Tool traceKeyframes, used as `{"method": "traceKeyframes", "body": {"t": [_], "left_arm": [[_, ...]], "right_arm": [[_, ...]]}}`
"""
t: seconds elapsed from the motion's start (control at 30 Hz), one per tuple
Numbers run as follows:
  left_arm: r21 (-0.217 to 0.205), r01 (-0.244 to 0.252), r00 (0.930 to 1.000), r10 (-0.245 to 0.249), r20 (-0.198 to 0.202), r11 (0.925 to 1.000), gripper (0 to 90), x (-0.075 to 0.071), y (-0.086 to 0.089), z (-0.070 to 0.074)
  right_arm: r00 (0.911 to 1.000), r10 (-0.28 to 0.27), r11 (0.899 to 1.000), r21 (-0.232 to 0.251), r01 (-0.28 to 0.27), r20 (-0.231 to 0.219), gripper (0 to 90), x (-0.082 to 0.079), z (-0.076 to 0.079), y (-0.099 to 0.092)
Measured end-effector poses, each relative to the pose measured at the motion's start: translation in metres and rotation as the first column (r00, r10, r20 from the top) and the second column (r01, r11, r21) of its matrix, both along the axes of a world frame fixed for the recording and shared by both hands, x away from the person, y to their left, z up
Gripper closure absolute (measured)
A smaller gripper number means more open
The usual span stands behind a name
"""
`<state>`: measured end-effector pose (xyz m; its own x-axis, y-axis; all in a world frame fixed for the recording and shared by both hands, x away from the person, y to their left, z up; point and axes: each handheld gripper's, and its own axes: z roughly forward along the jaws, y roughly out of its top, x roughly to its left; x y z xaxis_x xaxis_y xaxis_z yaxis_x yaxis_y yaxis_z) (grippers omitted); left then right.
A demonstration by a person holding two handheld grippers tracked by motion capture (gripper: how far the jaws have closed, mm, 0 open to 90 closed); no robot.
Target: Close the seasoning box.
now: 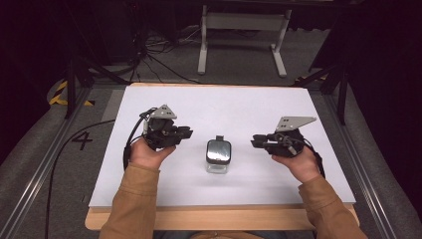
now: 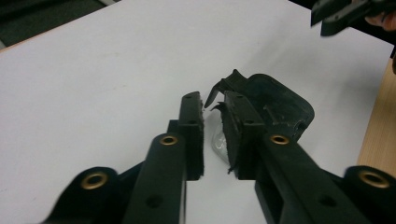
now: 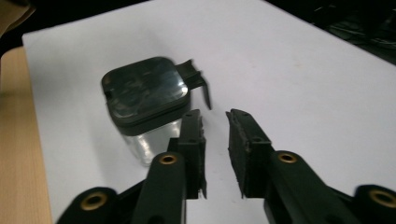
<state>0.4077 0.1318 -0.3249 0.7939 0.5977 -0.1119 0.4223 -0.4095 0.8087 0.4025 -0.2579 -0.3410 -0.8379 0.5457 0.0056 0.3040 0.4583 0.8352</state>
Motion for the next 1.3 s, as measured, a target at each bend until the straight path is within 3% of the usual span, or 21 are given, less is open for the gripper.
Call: {"method": "traceKeyframes", "body": {"t": [0.1, 0.2, 0.27, 0.63, 0.9, 0.97, 1.13, 1.3], "left_arm": [[0.002, -0.018, 0.9998, 0.018, 0.003, 0.9998, 77.2, -0.002, 0.009, -0.001], [-0.004, -0.045, 0.999, 0.045, -0.002, 0.999, 77.1, -0.002, 0.02, -0.001], [0.0, -0.055, 0.9985, 0.055, -0.001, 0.9985, 76.8, -0.001, 0.026, -0.002], [-0.016, -0.104, 0.9942, 0.104, -0.029, 0.9944, 75.2, 0.013, 0.049, -0.025], [0.004, -0.132, 0.9892, 0.132, -0.063, 0.9912, 74.2, 0.026, 0.059, -0.049], [0.012, -0.145, 0.9851, 0.145, -0.092, 0.9894, 74.0, 0.029, 0.061, -0.056], [0.029, -0.16, 0.9811, 0.163, -0.105, 0.9866, 74.0, 0.034, 0.062, -0.066], [0.061, -0.16, 0.9782, 0.167, -0.124, 0.9852, 73.0, 0.039, 0.061, -0.08]], "right_arm": [[0.9983, -0.055, 0.998, 0.009, 0.054, 0.02, 73.5, 0.005, 0.006, -0.018], [0.9922, -0.123, 0.992, 0.033, 0.123, 0.02, 71.5, 0.01, 0.011, -0.041], [0.9866, -0.162, 0.987, 0.023, 0.161, 0.023, 70.8, 0.013, 0.011, -0.052], [0.9554, -0.294, 0.956, -0.003, 0.294, -0.023, 64.8, 0.029, -0.004, -0.102], [0.929, -0.364, 0.931, -0.021, 0.363, -0.067, 60.2, 0.041, -0.026, -0.124], [0.925, -0.372, 0.928, -0.033, 0.371, -0.076, 59.8, 0.043, -0.031, -0.127], [0.9141, -0.393, 0.92, -0.052, 0.389, -0.1, 58.1, 0.049, -0.045, -0.133], [0.9165, -0.39, 0.92, -0.084, 0.383, -0.09, 55.5, 0.053, -0.06, -0.138]]}}
